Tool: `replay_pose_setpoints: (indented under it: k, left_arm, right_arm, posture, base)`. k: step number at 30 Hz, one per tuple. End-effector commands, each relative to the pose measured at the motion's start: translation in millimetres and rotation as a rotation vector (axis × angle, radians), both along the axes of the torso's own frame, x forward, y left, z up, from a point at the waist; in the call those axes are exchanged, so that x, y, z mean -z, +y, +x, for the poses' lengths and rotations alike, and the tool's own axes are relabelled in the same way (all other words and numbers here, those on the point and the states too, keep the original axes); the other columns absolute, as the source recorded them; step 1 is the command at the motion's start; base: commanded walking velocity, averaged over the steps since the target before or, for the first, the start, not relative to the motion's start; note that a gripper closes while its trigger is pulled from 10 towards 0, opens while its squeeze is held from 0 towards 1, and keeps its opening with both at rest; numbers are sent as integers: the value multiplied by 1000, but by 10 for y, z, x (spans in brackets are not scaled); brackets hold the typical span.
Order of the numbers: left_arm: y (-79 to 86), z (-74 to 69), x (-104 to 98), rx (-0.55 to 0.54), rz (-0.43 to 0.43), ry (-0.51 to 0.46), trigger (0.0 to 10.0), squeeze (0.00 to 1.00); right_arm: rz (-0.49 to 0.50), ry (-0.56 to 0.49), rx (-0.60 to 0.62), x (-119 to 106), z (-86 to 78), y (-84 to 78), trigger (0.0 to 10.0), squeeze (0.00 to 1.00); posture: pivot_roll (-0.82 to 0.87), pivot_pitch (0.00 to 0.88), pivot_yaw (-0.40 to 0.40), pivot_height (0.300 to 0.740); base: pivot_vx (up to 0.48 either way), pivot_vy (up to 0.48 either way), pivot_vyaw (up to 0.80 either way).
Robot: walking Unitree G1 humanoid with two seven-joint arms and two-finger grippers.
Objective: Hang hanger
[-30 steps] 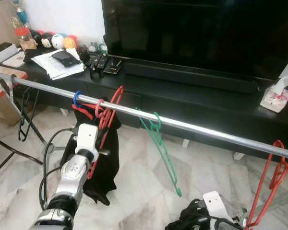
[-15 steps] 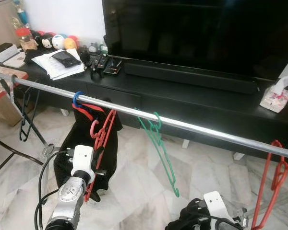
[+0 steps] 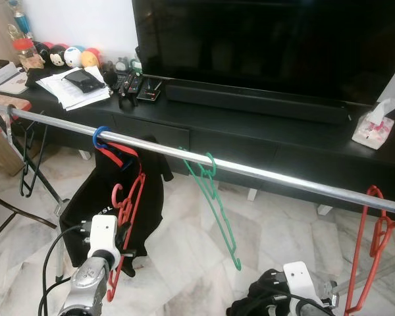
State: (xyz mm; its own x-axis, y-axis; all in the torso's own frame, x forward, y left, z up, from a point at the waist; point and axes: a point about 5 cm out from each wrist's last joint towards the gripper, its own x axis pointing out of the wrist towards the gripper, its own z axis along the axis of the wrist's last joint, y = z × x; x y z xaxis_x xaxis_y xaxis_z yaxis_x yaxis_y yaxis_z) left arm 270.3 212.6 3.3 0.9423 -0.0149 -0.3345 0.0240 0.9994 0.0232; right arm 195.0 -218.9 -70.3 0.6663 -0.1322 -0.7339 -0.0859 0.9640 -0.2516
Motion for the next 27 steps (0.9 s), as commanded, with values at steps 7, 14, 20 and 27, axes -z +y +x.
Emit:
replay_pose_setpoints:
  k: [7,14,20,27]
  left_arm:
    - [22,-107,162,-29,-9,94,10000,0]
    - [42,-198,283,-52,-19,167,10000,0]
    - [25,-228,345,-55,-9,219,10000,0]
    - [1,-212,347,-62,-10,222,10000,0]
  right_arm:
    - [0,-7,14,5,-19,-7,10000,0]
    - [0,9,7,16,-37,-12,10000,0]
    - [-3,20,11,22,-45,-20,10000,0]
    - [-5,18,11,22,-45,-16,10000,0]
  posture:
    - [-81,61,-4,740]
    - [-80,53,-11,740]
    - [-82,43,-17,740]
    - [-85,31,-14,740]
  base:
    - [0,0,0]
    - [0,0,0]
    - [-41,0,0]
    - [-279,0,0]
